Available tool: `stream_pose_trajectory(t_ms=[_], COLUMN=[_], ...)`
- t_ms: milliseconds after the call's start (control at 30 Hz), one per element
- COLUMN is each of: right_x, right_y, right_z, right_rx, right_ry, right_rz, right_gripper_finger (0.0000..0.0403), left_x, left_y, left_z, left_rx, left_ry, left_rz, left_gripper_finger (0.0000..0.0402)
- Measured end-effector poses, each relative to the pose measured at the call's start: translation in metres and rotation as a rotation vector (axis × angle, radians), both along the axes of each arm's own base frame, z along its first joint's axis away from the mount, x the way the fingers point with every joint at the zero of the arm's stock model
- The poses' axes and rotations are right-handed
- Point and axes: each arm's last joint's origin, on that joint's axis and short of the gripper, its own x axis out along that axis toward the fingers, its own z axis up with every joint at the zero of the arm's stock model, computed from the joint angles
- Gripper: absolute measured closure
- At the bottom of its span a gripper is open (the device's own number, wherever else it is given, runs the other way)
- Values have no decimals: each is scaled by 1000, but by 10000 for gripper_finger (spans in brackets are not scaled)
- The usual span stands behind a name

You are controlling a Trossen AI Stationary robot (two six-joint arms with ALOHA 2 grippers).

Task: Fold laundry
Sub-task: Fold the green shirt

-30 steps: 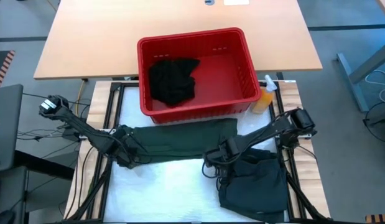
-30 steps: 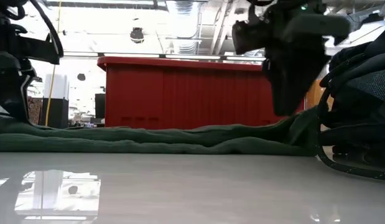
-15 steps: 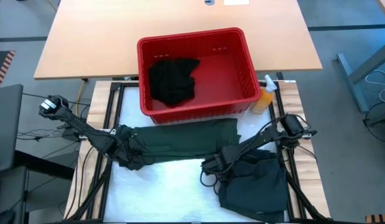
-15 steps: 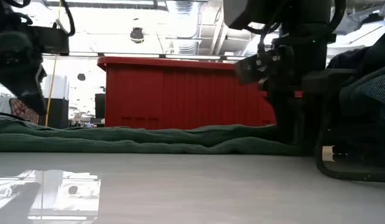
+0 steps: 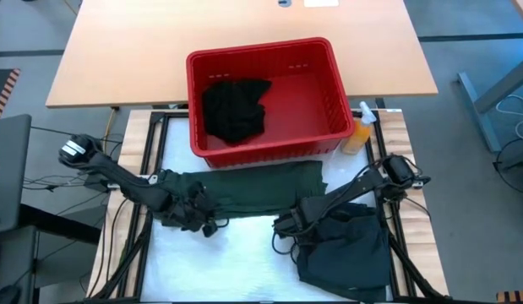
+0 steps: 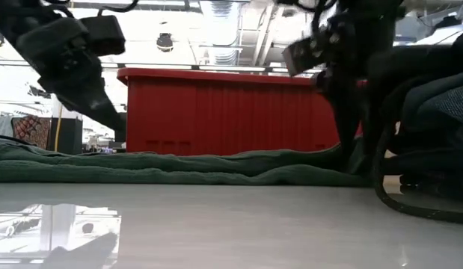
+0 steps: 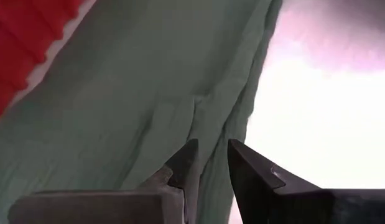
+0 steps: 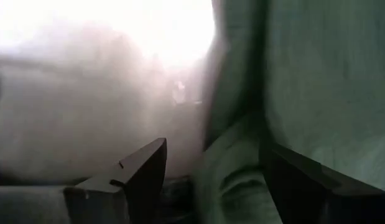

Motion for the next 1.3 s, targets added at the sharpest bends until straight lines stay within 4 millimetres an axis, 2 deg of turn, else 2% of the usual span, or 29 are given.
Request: stream_pose_trajectory(t_ms=[167, 367, 533, 733, 867, 1033, 1167, 1300], right_x=[1, 8, 14, 0, -8, -7, -1, 8], right_y=[15, 5, -7, -18, -22, -24, -26, -25], right_z=[8, 8, -8, -34, -43, -45, -47, -47], right_rx=[-12, -112, -50, -76, -101, -147, -156, -165], right_ry=[-55, -109, -109, -43, -13, -57, -117, -231], right_rz=[60, 40, -9, -76, -84, -93, -91, -154], right_gripper_finger=[121, 121, 121, 121, 121, 126, 168, 261], left_x=[11, 25, 39, 45, 48, 50, 51, 50], left_y=[3, 1, 0, 2, 3, -2, -8, -12], left_z=[-3, -10, -25, -47, -58, -66, -65, -64], left_rx=[24, 115, 91, 37, -78, -205, -295, -388], left_ry=[-25, -44, -47, 21, 70, 99, 71, 81], left_rz=[-41, -143, -185, -182, -204, -228, -238, -240], left_gripper_finger=[326, 306, 273, 244, 239, 248, 266, 282])
